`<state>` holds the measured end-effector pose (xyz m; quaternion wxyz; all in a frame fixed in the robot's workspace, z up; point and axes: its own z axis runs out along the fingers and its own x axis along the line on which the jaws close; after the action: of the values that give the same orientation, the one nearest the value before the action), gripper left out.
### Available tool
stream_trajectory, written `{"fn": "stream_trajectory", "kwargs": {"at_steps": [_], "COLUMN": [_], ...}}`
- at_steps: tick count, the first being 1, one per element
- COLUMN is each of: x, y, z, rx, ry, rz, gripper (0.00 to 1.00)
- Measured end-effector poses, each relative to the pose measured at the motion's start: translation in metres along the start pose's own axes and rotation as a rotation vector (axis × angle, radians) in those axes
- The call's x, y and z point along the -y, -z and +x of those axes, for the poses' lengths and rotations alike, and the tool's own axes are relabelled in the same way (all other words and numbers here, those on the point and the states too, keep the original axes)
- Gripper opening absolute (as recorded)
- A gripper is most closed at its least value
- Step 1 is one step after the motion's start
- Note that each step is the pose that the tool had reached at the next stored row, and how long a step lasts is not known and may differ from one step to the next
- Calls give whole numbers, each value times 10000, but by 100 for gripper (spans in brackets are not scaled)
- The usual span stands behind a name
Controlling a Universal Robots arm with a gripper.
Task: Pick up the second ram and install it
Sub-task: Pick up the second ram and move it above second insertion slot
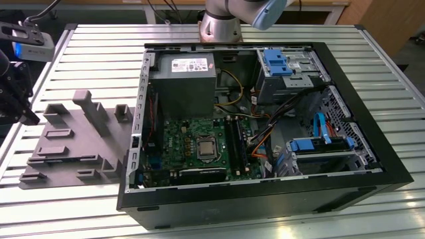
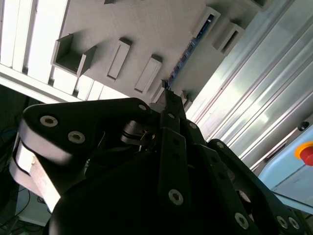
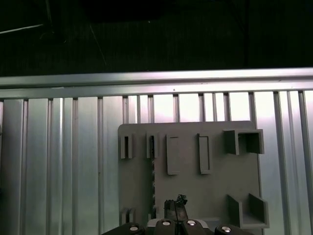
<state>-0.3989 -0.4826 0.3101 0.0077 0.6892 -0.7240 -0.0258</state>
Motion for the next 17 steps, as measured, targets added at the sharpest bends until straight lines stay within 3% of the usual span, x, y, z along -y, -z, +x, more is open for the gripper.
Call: {"fn": "stream_trajectory", "kwargs": {"at_steps": [17], "x": [-6], "y": [-62], "z": [2], "rx": [0], "ry": [4], "rz": [1], "gripper": [11]}}
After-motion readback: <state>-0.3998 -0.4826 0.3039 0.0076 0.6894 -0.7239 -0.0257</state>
